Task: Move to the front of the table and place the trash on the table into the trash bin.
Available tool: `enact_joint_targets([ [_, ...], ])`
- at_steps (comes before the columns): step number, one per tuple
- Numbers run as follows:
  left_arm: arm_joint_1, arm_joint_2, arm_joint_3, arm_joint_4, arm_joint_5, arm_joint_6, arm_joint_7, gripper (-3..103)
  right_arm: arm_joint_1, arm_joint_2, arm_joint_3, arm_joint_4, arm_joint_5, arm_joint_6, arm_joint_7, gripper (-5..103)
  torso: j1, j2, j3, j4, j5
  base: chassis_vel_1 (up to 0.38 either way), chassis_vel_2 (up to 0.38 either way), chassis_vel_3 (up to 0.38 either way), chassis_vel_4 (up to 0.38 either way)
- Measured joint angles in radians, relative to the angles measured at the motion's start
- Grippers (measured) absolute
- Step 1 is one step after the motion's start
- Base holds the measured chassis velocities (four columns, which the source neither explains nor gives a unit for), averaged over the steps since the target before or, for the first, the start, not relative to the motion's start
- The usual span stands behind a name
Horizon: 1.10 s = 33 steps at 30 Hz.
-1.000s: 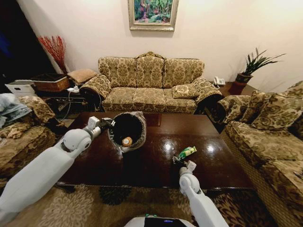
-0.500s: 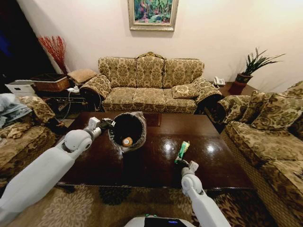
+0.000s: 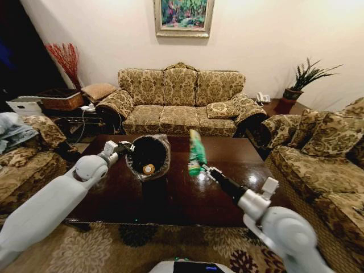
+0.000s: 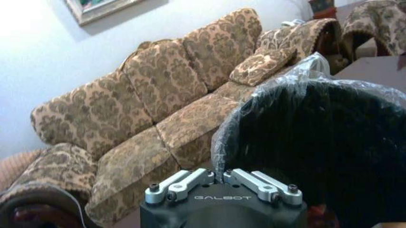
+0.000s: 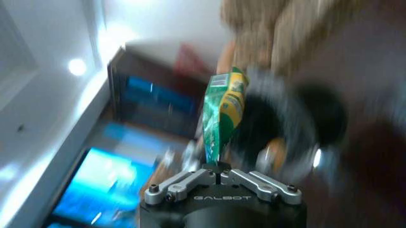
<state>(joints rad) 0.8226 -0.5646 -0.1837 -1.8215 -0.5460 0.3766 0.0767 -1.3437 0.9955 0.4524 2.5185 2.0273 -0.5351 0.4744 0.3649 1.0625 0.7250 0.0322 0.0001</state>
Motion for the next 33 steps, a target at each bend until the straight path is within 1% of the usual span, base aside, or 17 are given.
enact_joint_targets([
  [1, 0.0, 0.0, 0.0, 0.0, 0.0, 0.0, 0.0, 2, 0.0, 0.0, 0.0, 0.0, 0.0, 0.0, 0.0, 0, 0.0, 0.0, 0.0, 0.0, 0.0, 0.0, 0.0, 0.0, 0.0],
  [4, -0.02, 0.0, 0.028, -0.002, 0.01, -0.004, 0.001, 2, 0.032, 0.007, -0.068, -0.001, 0.094, -0.008, 0.042, 0, 0.0, 0.0, 0.0, -0.0005, 0.0001, 0.0, 0.0, 0.0, 0.0],
  [7, -0.02, 0.001, 0.032, -0.015, 0.02, -0.015, 0.003, 2, 0.05, 0.031, -0.114, -0.012, 0.107, -0.005, 0.055, 0, 0.0, 0.0, 0.0, -0.0002, -0.0003, 0.0, 0.0, 0.0, 0.0],
  [10, -0.008, 0.004, 0.032, -0.046, 0.06, -0.051, 0.026, 2, 0.088, 0.086, -0.185, -0.074, 0.067, 0.014, 0.072, 0, 0.0, 0.0, 0.0, 0.0001, -0.0001, 0.0, 0.0, 0.0, 0.0],
  [11, -0.008, 0.004, 0.032, -0.046, 0.06, -0.051, 0.026, 2, 0.088, 0.086, -0.185, -0.074, 0.067, 0.014, 0.072, 0, 0.0, 0.0, 0.0, 0.0001, -0.0001, 0.0, 0.0, 0.0, 0.0],
  [16, -0.006, 0.01, 0.034, -0.089, 0.106, -0.086, 0.046, 2, 0.136, 0.162, -0.249, -0.167, -0.004, 0.041, 0.106, 0, 0.0, 0.0, 0.0, -0.0003, -0.0001, 0.0, 0.0, 0.0, 0.0],
  [18, -0.008, 0.013, 0.035, -0.093, 0.106, -0.108, 0.054, 2, 0.179, 0.212, -0.272, -0.234, -0.045, 0.057, 0.097, 0, 0.0, 0.0, 0.0, -0.0003, -0.0001, 0.0, 0.0, 0.0, 0.0],
  [19, -0.008, 0.013, 0.035, -0.093, 0.106, -0.108, 0.054, 2, 0.179, 0.212, -0.272, -0.234, -0.045, 0.057, 0.097, 0, 0.0, 0.0, 0.0, -0.0003, -0.0001, 0.0, 0.0, 0.0, 0.0],
  [21, 0.0, 0.012, 0.032, -0.089, 0.098, -0.131, 0.064, 2, 0.232, 0.278, -0.286, -0.294, -0.067, 0.072, 0.118, 0, 0.0, 0.0, 0.0, 0.0, -0.0001, 0.0, 0.0, 0.0, 0.0],
  [22, 0.0, 0.012, 0.032, -0.089, 0.098, -0.131, 0.064, 2, 0.232, 0.278, -0.286, -0.294, -0.067, 0.072, 0.118, 0, 0.0, 0.0, 0.0, 0.0, -0.0001, 0.0, 0.0, 0.0, 0.0],
  [25, 0.013, 0.004, 0.02, -0.096, 0.086, -0.143, 0.074, 2, 0.283, 0.335, -0.328, -0.363, -0.126, 0.103, 0.115, 0, 0.0, 0.0, 0.0, 0.0001, -0.0004, 0.0, 0.0, 0.0, 0.0],
  [27, 0.015, 0.002, 0.018, -0.099, 0.08, -0.143, 0.077, 2, 0.296, 0.352, -0.337, -0.384, -0.146, 0.109, 0.103, 0, 0.0, 0.0, 0.0, 0.0002, -0.0003, 0.0, 0.0, 0.0, 0.0],
  [28, 0.016, 0.001, 0.017, -0.101, 0.077, -0.144, 0.08, 2, 0.304, 0.361, -0.344, -0.396, -0.16, 0.11, 0.094, -3, 0.0, 0.0, 0.0, 0.0001, -0.0003, 0.0, 0.0, 0.0, 0.0],
  [29, 0.016, 0.001, 0.016, -0.102, 0.074, -0.144, 0.083, 2, 0.308, 0.363, -0.35, -0.405, -0.172, 0.109, 0.083, 1, 0.0, 0.0, 0.0, 0.0, -0.0003, 0.0, 0.0, 0.0, 0.0],
  [30, 0.016, 0.001, 0.016, -0.102, 0.074, -0.144, 0.083, 2, 0.308, 0.363, -0.35, -0.405, -0.172, 0.109, 0.083, 1, 0.0, 0.0, 0.0, 0.0, -0.0003, 0.0, 0.0, 0.0, 0.0],
  [32, 0.016, 0.003, 0.012, -0.096, 0.073, -0.145, 0.091, 2, 0.308, 0.352, -0.354, -0.407, -0.185, 0.097, 0.062, 12, 0.0, 0.0, 0.0, -0.0002, 0.0, 0.0, 0.0, 0.0, 0.0],
  [33, 0.016, 0.002, 0.012, -0.092, 0.073, -0.145, 0.093, 2, 0.307, 0.347, -0.355, -0.409, -0.197, 0.093, 0.051, 12, 0.0, 0.0, 0.0, -0.0002, 0.0, 0.0, 0.0, 0.0, 0.0],
])
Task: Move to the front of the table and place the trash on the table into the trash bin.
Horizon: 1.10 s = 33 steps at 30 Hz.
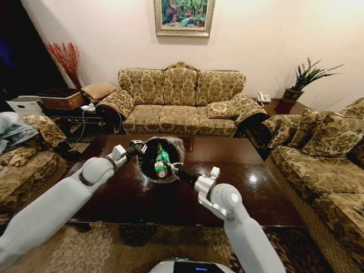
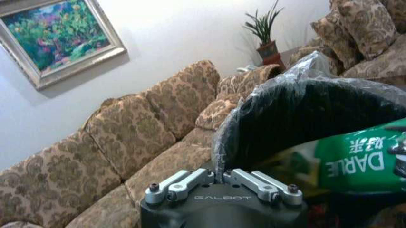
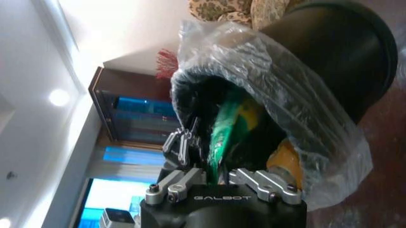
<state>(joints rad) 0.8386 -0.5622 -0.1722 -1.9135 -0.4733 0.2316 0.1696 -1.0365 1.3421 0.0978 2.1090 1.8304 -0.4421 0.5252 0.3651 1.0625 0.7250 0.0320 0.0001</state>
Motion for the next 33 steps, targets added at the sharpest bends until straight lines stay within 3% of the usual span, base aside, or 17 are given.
enact_joint_targets([
  [1, 0.0, 0.0, 0.0, 0.0, 0.0, 0.0, 0.0, 2, 0.0, 0.0, 0.0, 0.0, 0.0, 0.0, 0.0, 12, 0.0, 0.0, 0.0, 0.0, 0.0, 0.0, 0.0, 0.0, 0.0],
  [2, 0.0, -0.003, 0.0, 0.005, -0.003, 0.0, 0.0, 2, -0.001, -0.003, 0.001, -0.004, -0.015, -0.002, -0.014, 24, 0.0, 0.0, 0.0, 0.0001, -0.0001, 0.0, 0.0, 0.0, 0.0],
  [4, 0.0, -0.007, 0.002, 0.006, -0.005, 0.0, 0.0, 2, -0.001, -0.004, 0.002, -0.006, -0.029, -0.002, -0.024, 24, 0.0, 0.0, 0.0, 0.0001, 0.0, 0.0, 0.0, 0.0, 0.0],
  [8, 0.001, -0.017, 0.006, 0.006, -0.006, 0.009, -0.005, 2, -0.014, -0.016, 0.0, -0.006, -0.142, -0.003, -0.092, 40, 0.0, 0.0, 0.0, 0.0, -0.0002, 0.0, 0.0, 0.0, 0.0],
  [11, 0.005, -0.016, 0.001, 0.007, -0.016, 0.021, -0.016, 2, -0.035, -0.038, -0.002, 0.014, -0.242, -0.008, -0.19, 56, 0.0, 0.0, 0.0, 0.0, 0.0, 0.0, 0.0, 0.0, 0.0],
  [13, 0.006, -0.016, -0.002, 0.007, -0.021, 0.024, -0.018, 2, -0.043, -0.042, -0.001, 0.018, -0.274, -0.004, -0.231, 56, 0.0, 0.0, 0.0, 0.0001, 0.0, 0.0, 0.0, 0.0, 0.0],
  [14, 0.008, -0.016, -0.009, 0.007, -0.026, 0.028, -0.023, 2, -0.058, -0.047, 0.004, 0.022, -0.328, 0.016, -0.302, 67, 0.0, 0.0, 0.0, 0.0001, -0.0001, 0.0, 0.0, 0.0, 0.0],
  [16, 0.009, -0.016, -0.015, 0.006, -0.03, 0.036, -0.031, 2, -0.07, -0.051, 0.012, 0.025, -0.368, 0.036, -0.355, 67, 0.0, 0.0, 0.0, 0.0001, -0.0001, 0.0, 0.0, 0.0, 0.0],
  [18, 0.012, -0.006, -0.049, 0.0, -0.059, 0.085, -0.065, 2, -0.117, -0.07, 0.047, 0.053, -0.485, 0.098, -0.483, 78, 0.0, 0.0, 0.0, 0.0, -0.0003, 0.0, 0.0, 0.0, 0.0],
  [20, 0.013, 0.005, -0.069, -0.003, -0.076, 0.113, -0.084, 2, -0.134, -0.08, 0.063, 0.067, -0.536, 0.121, -0.516, 84, 0.0, 0.0, 0.0, -0.0002, -0.0002, 0.0, 0.0, 0.0, 0.0],
  [22, 0.02, 0.046, -0.127, -0.013, -0.136, 0.194, -0.127, 2, -0.171, -0.109, 0.111, 0.103, -0.697, 0.2, -0.603, 95, 0.0, 0.0, 0.0, -0.0002, 0.0001, 0.0, 0.0, 0.0, 0.0],
  [23, 0.02, 0.046, -0.127, -0.013, -0.136, 0.194, -0.127, 2, -0.171, -0.109, 0.111, 0.103, -0.697, 0.2, -0.603, 95, 0.0, 0.0, 0.0, -0.0002, 0.0001, 0.0, 0.0, 0.0, 0.0],
  [25, 0.038, 0.091, -0.18, -0.031, -0.216, 0.27, -0.161, 2, -0.185, -0.129, 0.17, 0.11, -0.859, 0.273, -0.66, 100, 0.0, 0.0, 0.0, 0.0003, 0.0001, 0.0, 0.0, 0.0, 0.0],
  [26, 0.038, 0.091, -0.18, -0.031, -0.216, 0.27, -0.161, 2, -0.185, -0.129, 0.17, 0.11, -0.859, 0.273, -0.66, 100, 0.0, 0.0, 0.0, 0.0003, 0.0001, 0.0, 0.0, 0.0, 0.0],
  [29, 0.071, 0.217, -0.28, -0.049, -0.449, 0.403, -0.217, 2, -0.201, -0.16, 0.286, 0.114, -1.003, 0.366, -0.697, 100, 0.0, 0.0, 0.0, 0.0002, -0.0004, 0.0, 0.0, 0.0, 0.0],
  [30, 0.071, 0.217, -0.28, -0.049, -0.449, 0.403, -0.217, 2, -0.201, -0.16, 0.286, 0.114, -1.003, 0.366, -0.697, 100, 0.0, 0.0, 0.0, 0.0002, -0.0004, 0.0, 0.0, 0.0, 0.0],
  [33, 0.084, 0.34, -0.368, -0.021, -0.633, 0.451, -0.253, 2, -0.217, -0.17, 0.345, 0.11, -1.051, 0.427, -0.702, 100, 0.0, 0.0, 0.0, 0.0003, 0.0007, 0.0, 0.0, 0.0, 0.0],
])
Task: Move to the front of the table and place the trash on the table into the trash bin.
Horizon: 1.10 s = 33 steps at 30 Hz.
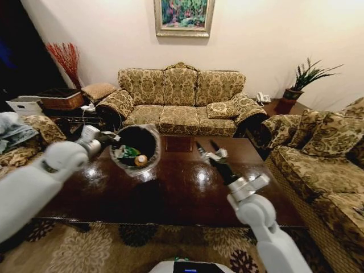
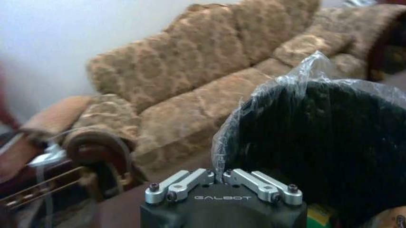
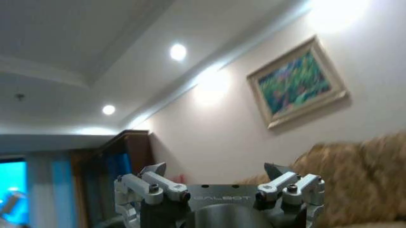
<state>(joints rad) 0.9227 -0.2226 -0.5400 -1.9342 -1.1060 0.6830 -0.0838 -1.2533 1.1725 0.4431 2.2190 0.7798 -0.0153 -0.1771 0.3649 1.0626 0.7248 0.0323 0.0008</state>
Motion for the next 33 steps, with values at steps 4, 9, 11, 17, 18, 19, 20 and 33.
enact_joint_targets([
  [4, -0.011, 0.088, -0.035, 0.031, -0.159, 0.036, -0.051, 2, -0.04, 0.016, 0.069, -0.022, -0.085, 0.056, 0.006, 100, 0.0, 0.0, 0.0, 0.0001, -0.0008, 0.0, 0.0, 0.0, 0.0],
  [9, -0.024, 0.124, -0.054, 0.048, -0.361, 0.06, -0.219, 2, -0.127, 0.065, 0.191, -0.06, -0.196, 0.13, 0.031, 100, 0.0, 0.0, 0.0, -0.0001, -0.0005, 0.0, 0.0, 0.0, 0.0],
  [11, -0.025, 0.12, -0.055, 0.043, -0.398, 0.06, -0.253, 2, -0.146, 0.074, 0.216, -0.059, -0.204, 0.131, 0.043, 100, 0.0, 0.0, 0.0, -0.0003, -0.0004, 0.0, 0.0, 0.0, 0.0],
  [17, -0.002, 0.054, -0.071, 0.0, -0.613, 0.06, -0.484, 2, -0.18, 0.088, 0.269, -0.044, -0.246, 0.139, 0.1, 100, 0.0, 0.0, 0.0, -0.0003, -0.001, 0.0, 0.0, 0.0, 0.0],
  [18, -0.002, 0.054, -0.071, 0.0, -0.613, 0.06, -0.484, 2, -0.18, 0.088, 0.269, -0.044, -0.246, 0.139, 0.1, 100, 0.0, 0.0, 0.0, -0.0003, -0.001, 0.0, 0.0, 0.0, 0.0],
  [19, 0.0, 0.043, -0.072, 0.0, -0.632, 0.06, -0.524, 2, -0.18, 0.088, 0.266, -0.038, -0.246, 0.139, 0.106, 100, 0.0, 0.0, 0.0, -0.0003, -0.0009, 0.0, 0.0, 0.0, 0.0],
  [20, 0.003, 0.033, -0.073, 0.001, -0.638, 0.059, -0.557, 2, -0.182, 0.087, 0.263, -0.033, -0.246, 0.14, 0.107, 100, 0.0, 0.0, 0.0, -0.0002, -0.001, 0.0, 0.0, 0.0, 0.0],
  [33, 0.029, -0.019, -0.082, -0.03, -0.573, 0.055, -0.589, 2, -0.216, 0.091, 0.243, -0.022, -0.244, 0.162, 0.104, 100, 0.0, 0.0, 0.0, -0.0002, -0.0008, 0.086, -0.081, -0.111, 0.095],
])
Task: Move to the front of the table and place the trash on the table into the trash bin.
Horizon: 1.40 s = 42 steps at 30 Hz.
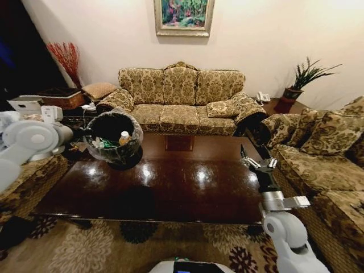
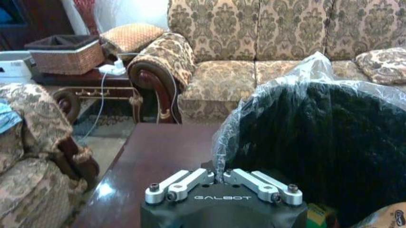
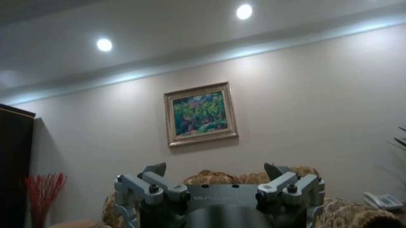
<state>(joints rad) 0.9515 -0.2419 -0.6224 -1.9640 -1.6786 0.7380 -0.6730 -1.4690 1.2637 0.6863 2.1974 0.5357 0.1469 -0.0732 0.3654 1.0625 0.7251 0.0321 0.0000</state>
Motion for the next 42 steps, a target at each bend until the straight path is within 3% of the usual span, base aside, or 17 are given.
enact_joint_targets([
  [9, 0.017, -0.015, -0.01, 0.021, 0.03, -0.008, 0.013, 2, 0.015, 0.002, -0.009, -0.017, 0.001, -0.001, -0.003, 100, -0.001, 0.0, 0.0, 0.0003, -0.0006, 0.269, -0.282, -0.271, 0.284],
  [13, 0.024, -0.025, -0.015, 0.033, 0.042, -0.027, 0.007, 2, 0.019, 0.008, -0.026, -0.028, -0.004, 0.005, 0.0, 100, 0.0, 0.0, 0.0, -0.0001, 0.0007, 0.33, -0.317, -0.336, 0.32],
  [17, 0.04, -0.042, -0.024, 0.049, 0.069, -0.05, -0.008, 2, 0.022, 0.016, -0.04, -0.037, -0.008, 0.026, 0.002, 100, -0.001, 0.0, 0.0, -0.0003, -0.0004, 0.311, -0.339, -0.311, 0.349],
  [21, 0.13, -0.077, -0.106, 0.103, 0.2, -0.083, 0.058, 2, 0.021, 0.018, -0.041, -0.044, -0.007, 0.029, 0.005, 100, -0.002, 0.001, -0.001, 0.0004, 0.0003, 0.25, -0.242, -0.239, 0.226],
  [22, 0.13, -0.077, -0.106, 0.103, 0.2, -0.083, 0.058, 2, 0.021, 0.018, -0.041, -0.044, -0.007, 0.029, 0.005, 100, -0.002, 0.001, -0.001, 0.0004, 0.0003, 0.193, -0.18, -0.134, 0.2],
  [26, 0.298, -0.102, -0.243, 0.228, 0.421, -0.15, 0.248, 2, 0.021, 0.016, -0.037, -0.063, -0.003, 0.035, 0.003, 100, -0.001, 0.001, 0.0, 0.0002, -0.0003, 0.043, -0.055, -0.046, 0.078],
  [27, 0.298, -0.102, -0.243, 0.228, 0.421, -0.15, 0.248, 2, 0.021, 0.016, -0.037, -0.063, -0.003, 0.035, 0.003, 100, -0.001, 0.001, 0.0, 0.0002, -0.0003, 0.0, 0.0, 0.0, 0.0],
  [29, 0.361, -0.124, -0.317, 0.336, 0.574, -0.2, 0.349, 2, 0.022, 0.017, -0.038, -0.077, -0.003, 0.04, 0.0, 100, 0.001, 0.0, 0.001, -0.0003, -0.0006, -0.037, 0.021, 0.023, -0.03],
  [30, 0.361, -0.124, -0.317, 0.336, 0.574, -0.2, 0.349, 2, 0.022, 0.017, -0.038, -0.077, -0.003, 0.04, 0.0, 100, 0.001, 0.0, 0.001, -0.0003, -0.0006, -0.073, 0.041, 0.045, -0.06],
  [32, 0.407, -0.148, -0.39, 0.416, 0.654, -0.232, 0.442, 2, 0.022, 0.017, -0.041, -0.085, -0.002, 0.04, -0.001, 100, 0.001, 0.0, 0.001, -0.0003, -0.0006, -0.066, 0.051, 0.057, -0.072],
  [34, 0.472, -0.176, -0.503, 0.465, 0.683, -0.244, 0.529, 2, 0.032, 0.015, -0.046, -0.103, 0.001, 0.04, -0.005, 100, 0.001, 0.0, 0.0, -0.0005, -0.0009, -0.008, 0.021, 0.024, -0.042],
  [35, 0.472, -0.176, -0.503, 0.465, 0.683, -0.244, 0.529, 2, 0.032, 0.015, -0.046, -0.103, 0.001, 0.04, -0.005, 100, 0.001, 0.0, 0.0, -0.0005, -0.0009, 0.0, 0.0, 0.0, 0.0],
  [37, 0.603, -0.213, -0.684, 0.47, 0.706, -0.229, 0.619, 2, 0.05, 0.014, -0.053, -0.133, 0.001, 0.04, -0.008, 100, 0.0, 0.0, 0.0, -0.0005, -0.0003, 0.0, 0.0, 0.0, 0.0],
  [38, 0.603, -0.213, -0.684, 0.47, 0.706, -0.229, 0.619, 2, 0.05, 0.014, -0.053, -0.133, 0.001, 0.04, -0.008, 100, 0.0, 0.0, 0.0, -0.0005, -0.0003, 0.0, 0.0, 0.0, 0.0],
  [40, 0.712, -0.245, -0.823, 0.458, 0.774, -0.205, 0.689, 2, 0.062, 0.016, -0.06, -0.158, 0.0, 0.042, -0.013, 100, -0.001, 0.0, -0.001, 0.0003, 0.0006, 0.0, 0.0, 0.0, 0.0],
  [41, 0.712, -0.245, -0.823, 0.458, 0.774, -0.205, 0.689, 2, 0.062, 0.016, -0.06, -0.158, 0.0, 0.042, -0.013, 100, -0.001, 0.0, -0.001, 0.0003, 0.0006, 0.0, 0.0, 0.0, 0.0],
  [42, 0.791, -0.278, -0.921, 0.453, 0.85, -0.202, 0.736, 2, 0.07, 0.024, -0.067, -0.175, -0.001, 0.043, -0.015, 100, -0.001, 0.0, -0.001, 0.0005, 0.0012, 0.0, 0.0, 0.0, 0.0],
])
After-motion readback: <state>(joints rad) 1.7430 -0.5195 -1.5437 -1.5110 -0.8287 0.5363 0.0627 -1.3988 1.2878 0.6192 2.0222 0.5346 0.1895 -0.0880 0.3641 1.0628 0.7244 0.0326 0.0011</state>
